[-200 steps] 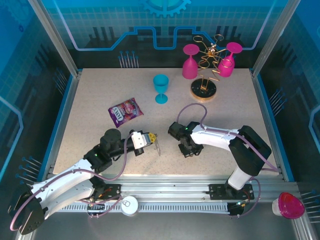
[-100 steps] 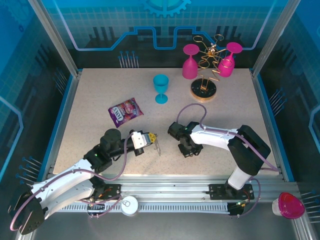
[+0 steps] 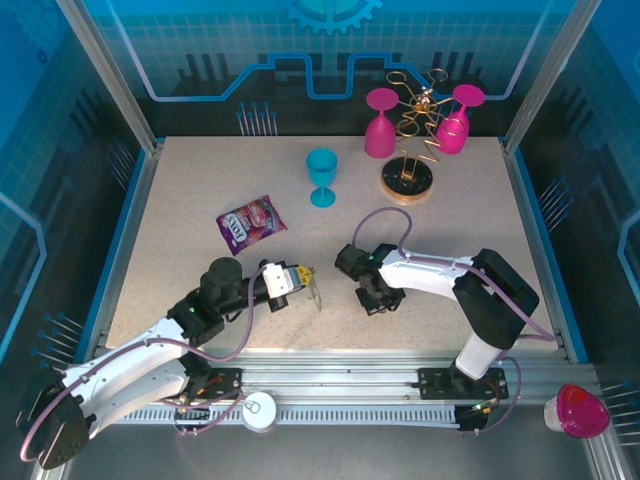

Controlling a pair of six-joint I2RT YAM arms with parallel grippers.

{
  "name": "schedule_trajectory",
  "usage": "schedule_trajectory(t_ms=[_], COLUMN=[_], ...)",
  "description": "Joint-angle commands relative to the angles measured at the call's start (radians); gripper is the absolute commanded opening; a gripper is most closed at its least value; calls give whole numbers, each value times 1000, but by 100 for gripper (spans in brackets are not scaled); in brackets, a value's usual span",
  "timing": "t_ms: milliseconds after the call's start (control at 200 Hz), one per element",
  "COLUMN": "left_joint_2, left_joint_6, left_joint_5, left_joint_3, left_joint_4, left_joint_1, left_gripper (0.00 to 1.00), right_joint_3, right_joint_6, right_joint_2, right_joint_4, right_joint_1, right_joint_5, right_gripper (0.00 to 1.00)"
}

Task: Put the keys on the keyring

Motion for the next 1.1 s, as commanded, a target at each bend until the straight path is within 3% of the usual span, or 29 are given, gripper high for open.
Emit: schedule_trajectory(t_ms=[0, 300, 460, 540, 700, 1096], left_joint_2=[-11, -14, -15, -16, -23, -14], left_joint_6=[10, 11, 11, 10, 9, 2], left_joint_5=[19, 17, 17, 17, 20, 81], left_joint_3=[-1, -3, -3, -5, -8, -10], left_joint_4=[12, 11, 16, 22, 28, 28], left_joint_1=[-4, -3, -4, -4, -3, -4], left_gripper=[0, 0, 0, 0, 0, 0], right_joint_3=[1, 7, -37, -89, -166, -217], right_joint_6=[-3, -8, -107, -192, -286, -471], right_joint_2=[14, -47, -263, -400, -567, -697], right_joint_4=[-9, -24, 61, 178, 391, 595], right_joint_1=[8, 11, 19, 8, -52, -61], right_joint_5=[8, 24, -14, -116, -445, -685], right_gripper=[13, 0, 0, 0, 0, 0])
